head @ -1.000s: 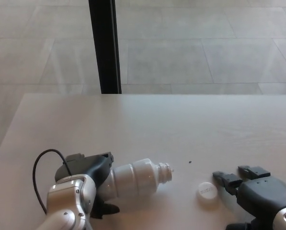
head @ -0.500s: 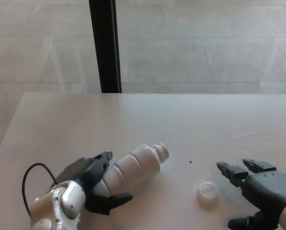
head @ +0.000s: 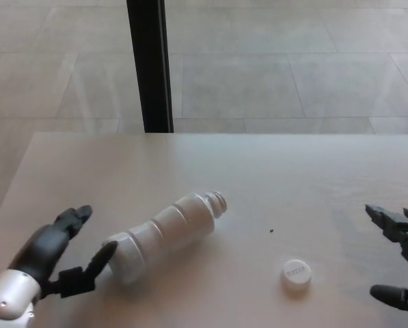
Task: The robot uses its left hand to to lift the bottle kept on the middle of the desk and tilts it towards its right hand. It then uses its right hand to rotate its cap to open it and places the bottle and cap back on the desk
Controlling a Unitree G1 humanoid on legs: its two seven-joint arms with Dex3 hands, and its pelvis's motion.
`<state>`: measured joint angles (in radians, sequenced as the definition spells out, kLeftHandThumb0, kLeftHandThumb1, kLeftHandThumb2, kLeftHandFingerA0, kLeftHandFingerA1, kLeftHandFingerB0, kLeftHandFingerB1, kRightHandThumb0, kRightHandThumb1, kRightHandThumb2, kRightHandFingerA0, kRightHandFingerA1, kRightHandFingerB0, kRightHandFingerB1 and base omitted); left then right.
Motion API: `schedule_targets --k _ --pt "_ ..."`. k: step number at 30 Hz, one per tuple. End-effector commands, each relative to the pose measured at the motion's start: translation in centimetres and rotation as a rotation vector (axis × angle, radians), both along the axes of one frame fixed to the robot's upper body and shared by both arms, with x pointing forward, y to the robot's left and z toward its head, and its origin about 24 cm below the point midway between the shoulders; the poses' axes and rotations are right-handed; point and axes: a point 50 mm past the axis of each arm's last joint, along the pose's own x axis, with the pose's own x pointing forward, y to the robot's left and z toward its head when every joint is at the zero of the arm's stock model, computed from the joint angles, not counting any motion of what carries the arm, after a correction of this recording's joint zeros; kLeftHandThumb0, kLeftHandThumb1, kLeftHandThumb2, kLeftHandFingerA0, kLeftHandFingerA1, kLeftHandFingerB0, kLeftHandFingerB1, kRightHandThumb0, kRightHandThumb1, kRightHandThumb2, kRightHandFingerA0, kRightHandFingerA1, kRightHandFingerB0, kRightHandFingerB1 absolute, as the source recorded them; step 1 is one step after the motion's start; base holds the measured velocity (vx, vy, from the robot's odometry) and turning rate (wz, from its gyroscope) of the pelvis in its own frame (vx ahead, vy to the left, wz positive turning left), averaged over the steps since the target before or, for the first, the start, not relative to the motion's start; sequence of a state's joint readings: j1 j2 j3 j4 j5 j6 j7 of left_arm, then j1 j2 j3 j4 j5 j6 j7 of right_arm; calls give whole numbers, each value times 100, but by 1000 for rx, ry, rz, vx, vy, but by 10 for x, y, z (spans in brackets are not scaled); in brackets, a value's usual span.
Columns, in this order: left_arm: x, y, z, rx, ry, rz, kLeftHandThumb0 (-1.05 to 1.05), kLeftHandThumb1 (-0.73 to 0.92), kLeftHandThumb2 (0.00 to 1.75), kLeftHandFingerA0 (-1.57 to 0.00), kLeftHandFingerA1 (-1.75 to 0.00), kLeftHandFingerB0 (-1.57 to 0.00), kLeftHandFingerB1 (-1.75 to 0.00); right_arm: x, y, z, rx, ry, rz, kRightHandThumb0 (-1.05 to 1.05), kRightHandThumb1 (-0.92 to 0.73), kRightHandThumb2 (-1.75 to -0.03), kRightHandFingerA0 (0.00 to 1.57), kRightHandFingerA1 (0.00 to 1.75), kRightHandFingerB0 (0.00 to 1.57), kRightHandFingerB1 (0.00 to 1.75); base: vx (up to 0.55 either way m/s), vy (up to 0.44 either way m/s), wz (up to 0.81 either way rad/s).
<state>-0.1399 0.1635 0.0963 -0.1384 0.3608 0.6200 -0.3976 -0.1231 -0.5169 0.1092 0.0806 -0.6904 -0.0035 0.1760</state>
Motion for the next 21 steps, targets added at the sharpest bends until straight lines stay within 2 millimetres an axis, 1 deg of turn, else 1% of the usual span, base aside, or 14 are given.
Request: schedule_targets --k 1,2,3,4,5,6,7,8,16,17,18,19,20,21 --pt "-138 188 39 -898 -751 567 -104 60 107 0 -44 0 -35 -76 -158 83 699 -248 -439 -96 -62 -92 0 0 0 7 0 0 0" --pt "-156 206 37 -915 -803 673 -104 60 107 0 -44 0 -35 -87 -172 88 750 -287 -491 -96 -62 -92 0 0 0 7 0 0 0" --pt "-162 213 36 -929 -822 700 -105 77 66 0 -24 0 -37 -91 -176 89 769 -301 -504 -89 -58 -88 0 1 0 11 0 0 0" --pt "-182 230 33 -936 -871 789 -105 61 110 0 -46 0 -38 -103 -190 92 799 -347 -548 -86 -56 -85 0 0 0 13 0 0 0" --pt "-197 240 30 -936 -899 852 -105 61 111 0 -49 0 -41 -113 -200 94 806 -382 -588 -94 -61 -90 0 0 0 8 0 0 0" --pt "-223 254 23 -938 -932 948 -105 84 65 0 -30 0 -30 -129 -218 94 792 -428 -679 -105 -67 -103 0 5 0 6 0 0 0" --pt "-242 264 15 -952 -962 1024 -105 64 113 0 -56 0 -45 -141 -229 95 791 -461 -750 -105 -69 -102 0 3 1 5 0 0 0" --pt "-258 270 8 -978 -1002 1109 -105 64 112 0 -57 0 -45 -153 -238 94 785 -499 -802 -104 -69 -102 0 5 2 3 0 0 0" --pt "-326 266 -31 -946 -1026 1518 -103 76 119 0 -50 0 -39 -207 -265 57 1011 -768 -1112 -86 -61 -95 0 15 5 21 0 0 0" --pt "-339 260 -37 -924 -1011 1596 -102 92 76 0 -14 0 -16 -216 -268 45 1078 -835 -1199 -83 -59 -96 0 23 13 31 0 0 0" --pt "-345 258 -40 -914 -1002 1641 -100 92 72 0 -16 0 -17 -221 -270 38 1178 -911 -1231 -68 -70 -60 0 28 16 25 0 0 0" --pt "-352 254 -44 -902 -996 1695 -99 80 124 0 -51 0 -40 -225 -271 30 1239 -955 -1264 -64 -72 -62 0 23 12 25 0 0 0" --pt "-358 250 -48 -901 -992 1724 -101 83 124 0 -50 0 -39 -230 -271 23 1267 -995 -1310 -67 -54 -89 0 22 8 34 0 0 0" --pt "-362 247 -52 -904 -991 1748 -101 81 122 0 -50 0 -39 -233 -271 18 1284 -1036 -1349 -60 -70 -61 4 36 17 28 0 0 0"
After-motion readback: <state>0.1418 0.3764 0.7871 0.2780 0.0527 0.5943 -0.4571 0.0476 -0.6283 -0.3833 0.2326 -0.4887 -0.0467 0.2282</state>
